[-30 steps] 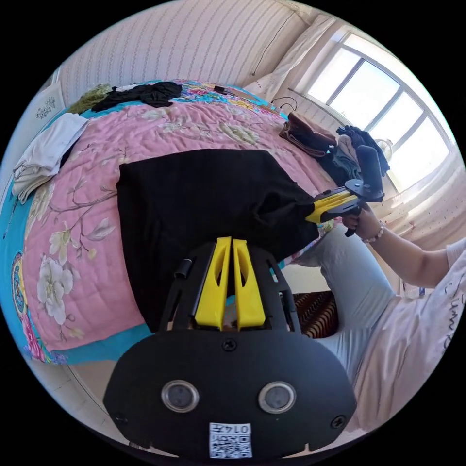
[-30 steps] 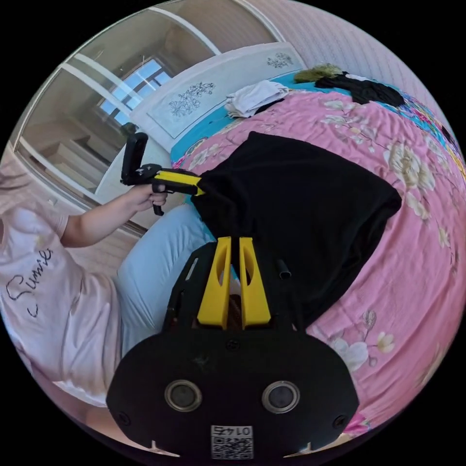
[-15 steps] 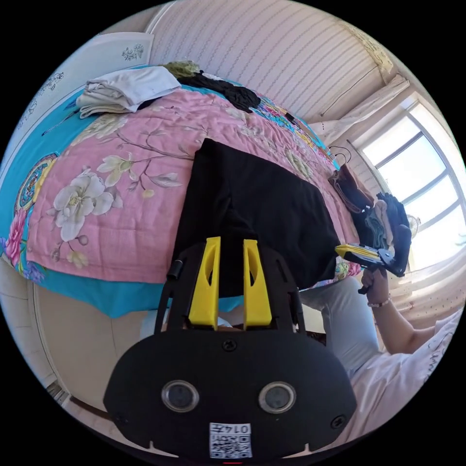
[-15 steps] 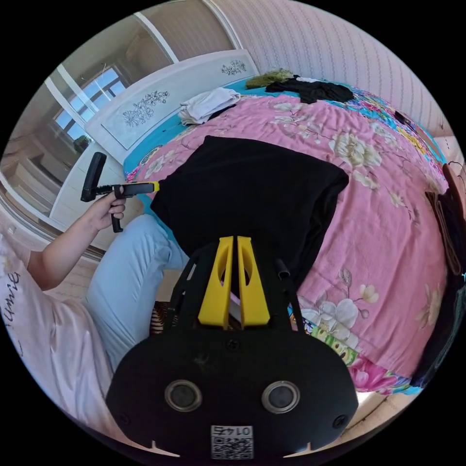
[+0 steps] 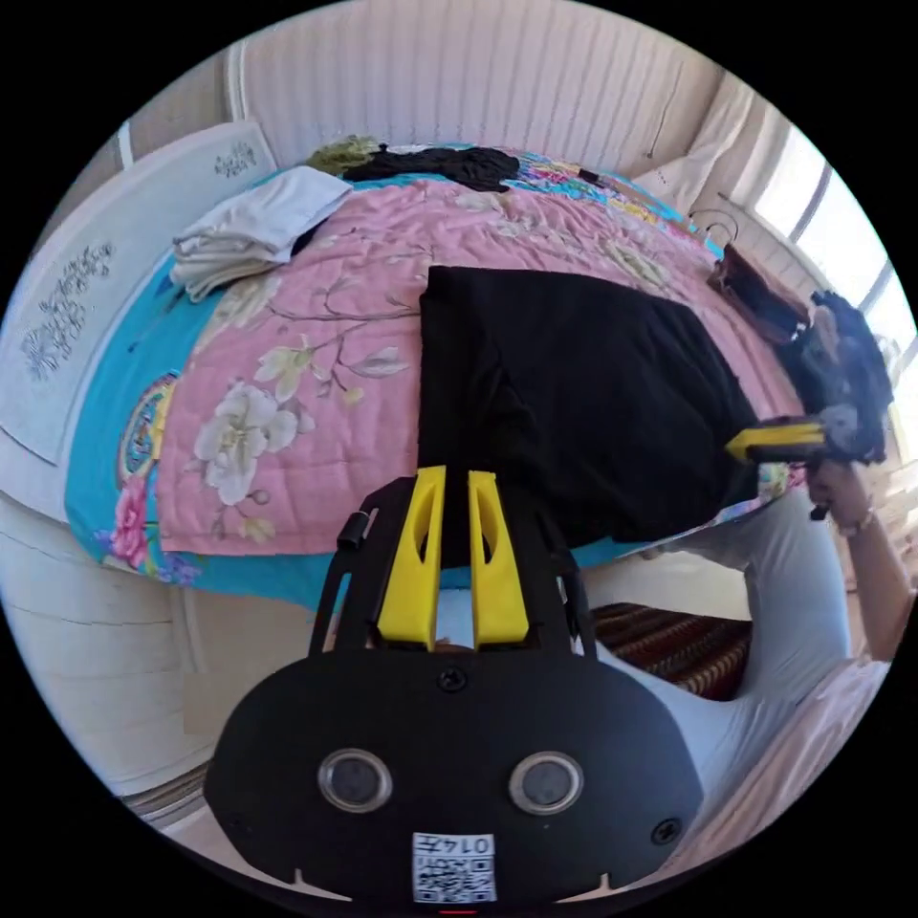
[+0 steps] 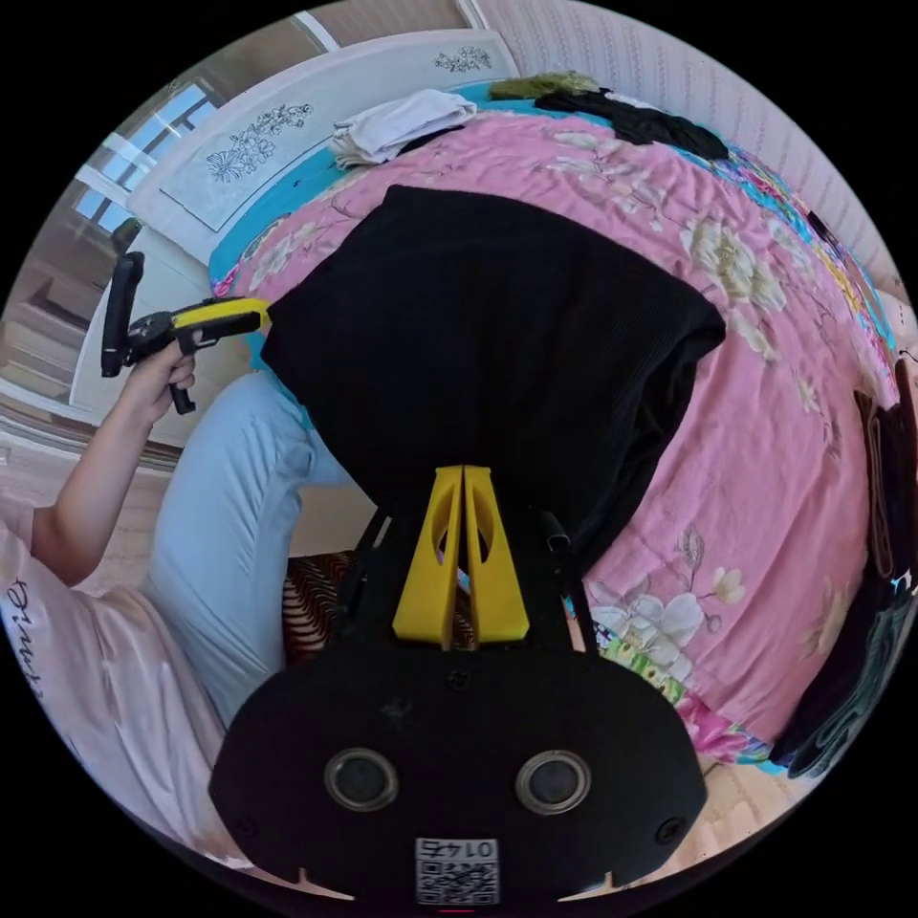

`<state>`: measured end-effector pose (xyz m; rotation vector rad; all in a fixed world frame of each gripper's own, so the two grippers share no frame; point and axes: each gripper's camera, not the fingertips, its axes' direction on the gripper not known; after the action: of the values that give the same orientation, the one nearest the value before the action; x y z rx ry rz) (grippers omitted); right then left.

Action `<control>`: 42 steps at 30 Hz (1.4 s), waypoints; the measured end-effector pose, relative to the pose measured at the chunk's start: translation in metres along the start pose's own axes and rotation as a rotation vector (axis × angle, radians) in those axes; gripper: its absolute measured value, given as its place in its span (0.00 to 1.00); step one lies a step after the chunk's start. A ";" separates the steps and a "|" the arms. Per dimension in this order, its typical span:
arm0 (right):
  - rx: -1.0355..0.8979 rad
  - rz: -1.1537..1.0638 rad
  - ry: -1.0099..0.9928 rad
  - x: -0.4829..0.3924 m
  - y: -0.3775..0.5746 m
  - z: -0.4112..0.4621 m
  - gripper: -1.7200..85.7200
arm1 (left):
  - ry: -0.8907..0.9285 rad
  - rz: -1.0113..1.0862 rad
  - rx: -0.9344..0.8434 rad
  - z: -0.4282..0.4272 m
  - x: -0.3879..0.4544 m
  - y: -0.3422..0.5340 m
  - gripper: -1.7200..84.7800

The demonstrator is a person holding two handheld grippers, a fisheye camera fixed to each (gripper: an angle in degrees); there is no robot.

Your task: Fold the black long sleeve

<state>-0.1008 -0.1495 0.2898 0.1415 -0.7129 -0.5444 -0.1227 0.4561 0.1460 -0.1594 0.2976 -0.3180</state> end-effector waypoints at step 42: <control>0.388 0.377 0.034 0.142 0.073 -0.048 0.06 | 0.306 0.432 0.367 0.045 0.251 0.125 0.18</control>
<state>0.0507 -0.1637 0.3586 0.3682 -0.7843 -0.0393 0.1540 0.4952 0.0982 0.3162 0.5586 0.0382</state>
